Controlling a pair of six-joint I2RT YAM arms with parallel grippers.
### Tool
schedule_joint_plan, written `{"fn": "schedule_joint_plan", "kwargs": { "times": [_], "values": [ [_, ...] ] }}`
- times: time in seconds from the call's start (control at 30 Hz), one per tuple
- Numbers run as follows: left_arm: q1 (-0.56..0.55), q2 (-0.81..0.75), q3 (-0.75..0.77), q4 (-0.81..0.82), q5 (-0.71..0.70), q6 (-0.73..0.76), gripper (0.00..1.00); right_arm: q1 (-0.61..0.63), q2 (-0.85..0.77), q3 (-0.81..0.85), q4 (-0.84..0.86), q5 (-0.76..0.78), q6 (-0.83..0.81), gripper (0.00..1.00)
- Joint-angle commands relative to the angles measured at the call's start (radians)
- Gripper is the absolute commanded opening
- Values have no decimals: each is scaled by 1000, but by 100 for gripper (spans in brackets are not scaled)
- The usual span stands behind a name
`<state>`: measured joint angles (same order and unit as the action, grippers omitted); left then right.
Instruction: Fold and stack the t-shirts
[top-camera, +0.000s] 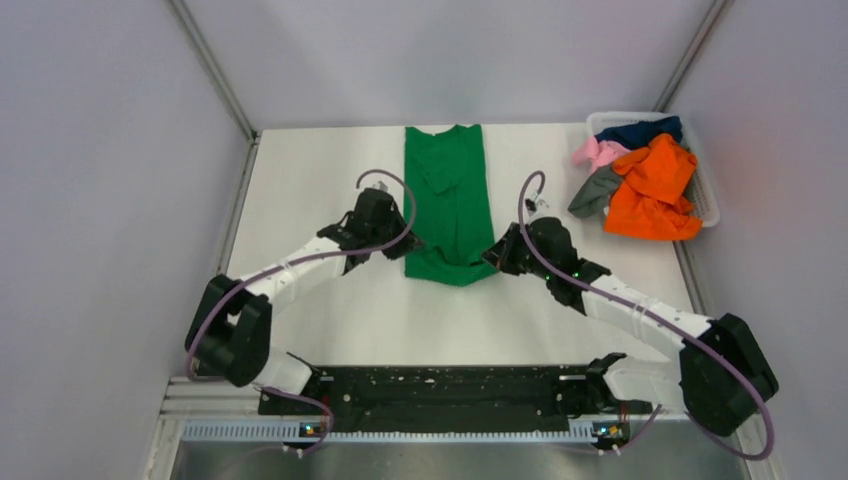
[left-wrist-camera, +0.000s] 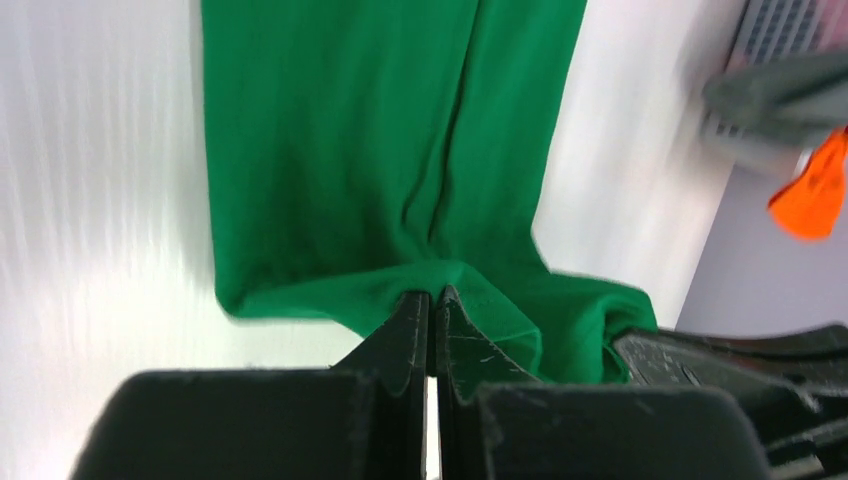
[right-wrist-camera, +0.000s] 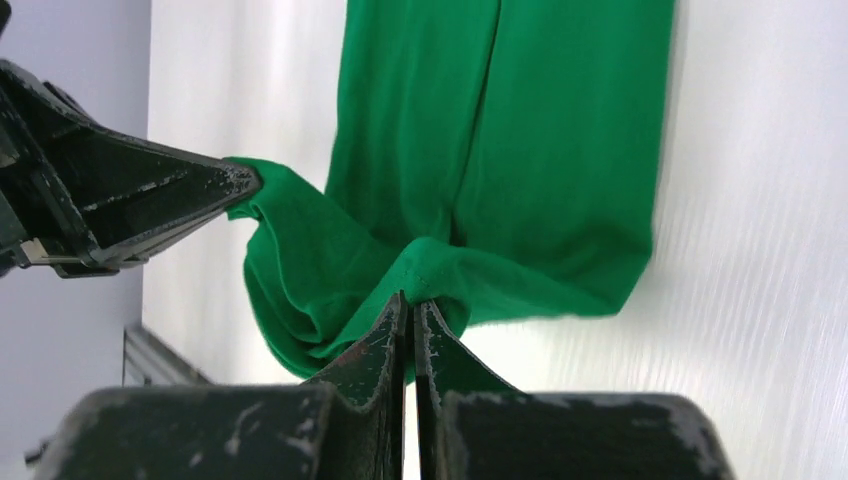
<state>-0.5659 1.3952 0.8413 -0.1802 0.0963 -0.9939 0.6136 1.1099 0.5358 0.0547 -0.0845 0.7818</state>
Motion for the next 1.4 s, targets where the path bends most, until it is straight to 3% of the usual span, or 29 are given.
{"fn": "schedule_joint_plan", "kwargs": {
  "times": [0.0, 0.27, 0.7, 0.8, 0.87, 0.9, 0.97, 1.03, 1.07, 1.13, 1.37],
  "values": [
    [116, 148, 209, -73, 80, 100, 0, -78, 147, 176, 96, 40, -33, 0],
    [222, 421, 513, -111, 168, 167, 0, -188, 398, 391, 171, 3, -77, 0],
    [296, 725, 854, -188, 199, 236, 0, -289, 723, 617, 250, -135, -98, 0],
    [296, 779, 913, -207, 203, 244, 7, -299, 776, 653, 261, -144, -103, 1],
    [300, 806, 958, -233, 197, 250, 15, -305, 821, 699, 253, -146, -118, 19],
    [301, 816, 978, -245, 192, 252, 29, -311, 843, 734, 245, -161, -131, 34],
    [307, 822, 1021, -284, 176, 260, 66, -316, 864, 776, 195, -176, -160, 51],
    [307, 798, 1034, -306, 151, 263, 92, -316, 842, 771, 173, -174, -182, 79],
    [307, 774, 1022, -303, 143, 265, 98, -316, 818, 748, 176, -172, -190, 94],
    [307, 709, 955, -277, 141, 263, 99, -315, 762, 686, 180, -168, -210, 99],
    [266, 445, 498, -159, 131, 256, 99, -301, 554, 374, 184, -249, -208, 96]
  ]
}}
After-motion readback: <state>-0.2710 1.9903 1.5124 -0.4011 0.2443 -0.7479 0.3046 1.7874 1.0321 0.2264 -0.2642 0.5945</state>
